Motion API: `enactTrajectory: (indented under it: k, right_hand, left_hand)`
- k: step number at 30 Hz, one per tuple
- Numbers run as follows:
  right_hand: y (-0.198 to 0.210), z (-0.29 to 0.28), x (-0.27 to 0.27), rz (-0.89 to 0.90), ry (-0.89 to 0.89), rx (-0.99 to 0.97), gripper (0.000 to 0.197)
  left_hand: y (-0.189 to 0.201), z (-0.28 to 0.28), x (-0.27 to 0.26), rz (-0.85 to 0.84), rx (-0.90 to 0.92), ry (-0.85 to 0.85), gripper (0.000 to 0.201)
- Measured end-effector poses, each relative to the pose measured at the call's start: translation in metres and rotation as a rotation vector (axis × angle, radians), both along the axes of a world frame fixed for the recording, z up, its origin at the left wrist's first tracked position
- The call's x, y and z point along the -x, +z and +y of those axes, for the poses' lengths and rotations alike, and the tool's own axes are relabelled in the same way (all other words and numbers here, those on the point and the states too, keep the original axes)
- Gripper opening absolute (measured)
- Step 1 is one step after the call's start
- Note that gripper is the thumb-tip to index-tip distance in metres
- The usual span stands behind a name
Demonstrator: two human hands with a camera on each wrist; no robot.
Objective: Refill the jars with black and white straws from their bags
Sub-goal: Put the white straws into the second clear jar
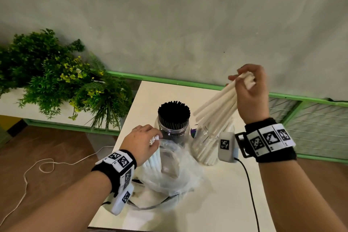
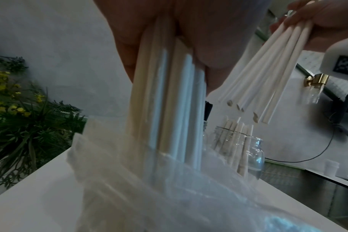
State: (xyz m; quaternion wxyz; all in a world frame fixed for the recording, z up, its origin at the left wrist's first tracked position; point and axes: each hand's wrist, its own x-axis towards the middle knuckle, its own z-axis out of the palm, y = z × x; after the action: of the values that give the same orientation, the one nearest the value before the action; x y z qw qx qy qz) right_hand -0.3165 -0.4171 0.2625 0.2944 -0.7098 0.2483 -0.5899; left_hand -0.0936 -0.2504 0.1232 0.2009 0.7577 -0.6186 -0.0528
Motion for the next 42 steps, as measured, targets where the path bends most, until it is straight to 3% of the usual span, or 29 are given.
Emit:
enactTrajectory:
  k: [3,9,15,21,31,37,42]
  right_hand:
    - [-0.001,-0.018,0.008,0.000,-0.102,0.111,0.054]
    - [-0.026,-0.041,0.020,-0.036,-0.250,0.209,0.033]
    - [-0.047,-0.045,0.025,0.004,-0.340,0.127,0.025]
    - [-0.066,-0.047,0.025,0.054,-0.372,-0.042,0.025]
    - [-0.091,-0.045,0.000,0.119,-0.265,-0.044,0.032]
    - [-0.126,-0.051,-0.009,0.346,-0.140,-0.074,0.031]
    - [-0.137,-0.068,0.001,0.589,0.106,-0.110,0.043]
  left_hand:
    - [0.002,-0.003,0.002,0.001,-0.014,0.031,0.019]
    - [0.003,-0.006,0.007,0.011,-0.035,0.114,0.020]
    - [0.004,-0.014,0.019,0.013,-0.042,0.126,0.052]
    - [0.006,-0.016,0.028,-0.022,-0.029,0.145,0.051]
    - [0.009,-0.019,0.036,-0.007,-0.065,0.193,0.056]
    - [0.011,-0.017,0.040,-0.011,-0.063,0.195,0.055]
    - [0.009,-0.014,0.040,-0.014,-0.042,0.192,0.052]
